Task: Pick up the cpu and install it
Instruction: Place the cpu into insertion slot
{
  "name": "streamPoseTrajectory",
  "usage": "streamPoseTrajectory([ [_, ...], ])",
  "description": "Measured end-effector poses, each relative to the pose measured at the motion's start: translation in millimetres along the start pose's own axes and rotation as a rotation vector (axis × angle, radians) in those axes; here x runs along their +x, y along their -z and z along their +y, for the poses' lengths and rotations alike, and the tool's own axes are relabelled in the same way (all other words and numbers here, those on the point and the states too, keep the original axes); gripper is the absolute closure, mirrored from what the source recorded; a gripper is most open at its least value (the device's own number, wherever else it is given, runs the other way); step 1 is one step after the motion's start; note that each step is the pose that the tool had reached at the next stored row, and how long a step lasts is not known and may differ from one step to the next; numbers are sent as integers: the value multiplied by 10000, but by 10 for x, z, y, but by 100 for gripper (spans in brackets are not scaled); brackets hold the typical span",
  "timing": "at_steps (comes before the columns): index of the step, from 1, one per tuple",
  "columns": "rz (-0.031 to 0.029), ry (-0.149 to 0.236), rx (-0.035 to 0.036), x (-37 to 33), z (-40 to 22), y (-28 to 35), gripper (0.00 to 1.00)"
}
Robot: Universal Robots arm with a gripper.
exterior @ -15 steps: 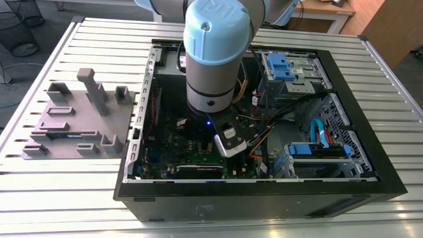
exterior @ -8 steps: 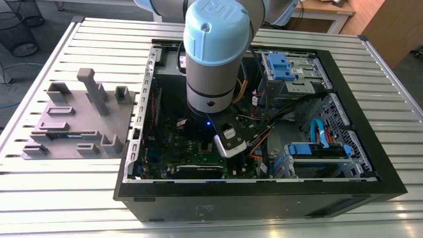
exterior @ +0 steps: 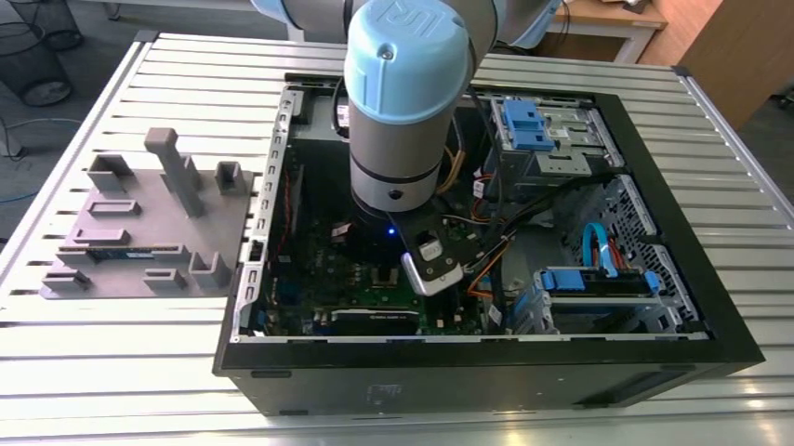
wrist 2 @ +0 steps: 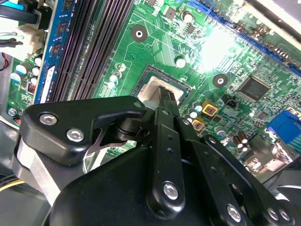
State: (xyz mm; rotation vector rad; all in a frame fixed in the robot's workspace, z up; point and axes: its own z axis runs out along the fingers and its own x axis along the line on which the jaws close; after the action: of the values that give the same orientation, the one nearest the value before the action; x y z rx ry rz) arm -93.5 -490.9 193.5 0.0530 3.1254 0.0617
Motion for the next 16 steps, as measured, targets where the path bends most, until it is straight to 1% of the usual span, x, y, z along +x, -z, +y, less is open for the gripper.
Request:
streamPoseTrajectory([
  [3, -1, 0, -2, 0, 0, 2, 89],
  [6, -1, 1, -1, -1, -16, 3, 89],
  [11, -1, 0, -5, -1, -16, 5, 89],
  [16, 0, 0, -5, -1, -15, 32, 89],
])
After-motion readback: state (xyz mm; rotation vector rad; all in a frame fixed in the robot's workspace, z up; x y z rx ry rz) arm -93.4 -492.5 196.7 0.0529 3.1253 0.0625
